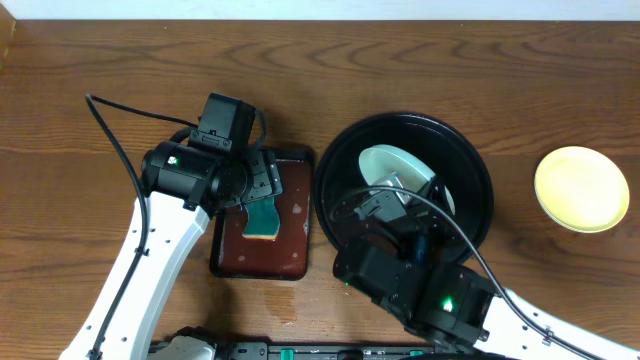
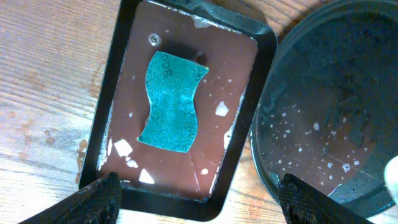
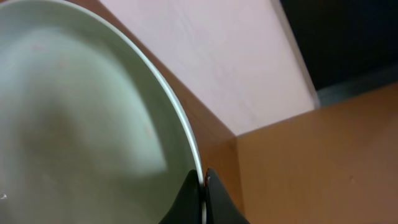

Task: Clean dirty plates on tray and stack at the side
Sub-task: 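Lift and tilt the mint plate up by its rim with the right gripper, then carry the mint plate right and set it on the yellow plate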

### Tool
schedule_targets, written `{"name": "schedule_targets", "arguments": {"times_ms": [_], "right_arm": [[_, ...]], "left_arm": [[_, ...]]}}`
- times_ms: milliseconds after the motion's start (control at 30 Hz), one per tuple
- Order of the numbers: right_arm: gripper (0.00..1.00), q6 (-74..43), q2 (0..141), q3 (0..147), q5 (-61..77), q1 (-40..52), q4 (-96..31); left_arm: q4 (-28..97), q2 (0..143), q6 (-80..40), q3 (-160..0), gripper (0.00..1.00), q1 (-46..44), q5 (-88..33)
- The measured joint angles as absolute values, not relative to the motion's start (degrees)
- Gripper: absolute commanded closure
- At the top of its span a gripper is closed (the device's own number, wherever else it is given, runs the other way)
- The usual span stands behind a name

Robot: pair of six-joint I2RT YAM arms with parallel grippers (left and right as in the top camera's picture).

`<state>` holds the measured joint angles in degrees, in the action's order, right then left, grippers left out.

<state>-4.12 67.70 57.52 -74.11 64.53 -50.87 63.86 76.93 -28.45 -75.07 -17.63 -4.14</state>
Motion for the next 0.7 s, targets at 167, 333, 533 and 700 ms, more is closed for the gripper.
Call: {"name": "schedule_targets", "arguments": {"times_ms": [167, 333, 533, 700], "right_arm": [[0.99, -4.03, 67.7, 57.47, -69.71, 56.82, -50.89], [0.99, -3.66, 67.72, 57.47, -65.34, 56.42, -50.3], [0.99, -3.11, 67.77, 57.47, -63.31, 56.42, -49.28], [0.99, -9.19, 67.77, 57.47, -60.31, 54.43, -50.39]], "left_arm": [[63.88, 76.93, -28.45, -75.07, 0.19, -17.63, -4.14], [63.88, 76.93, -28.45, -75.07, 0.19, -17.63, -4.14], [63.88, 76.93, -28.45, -75.07, 0.19, -17.63, -4.14], [63.88, 76.93, -28.45, -75.07, 0.19, -17.63, -4.14]]}}
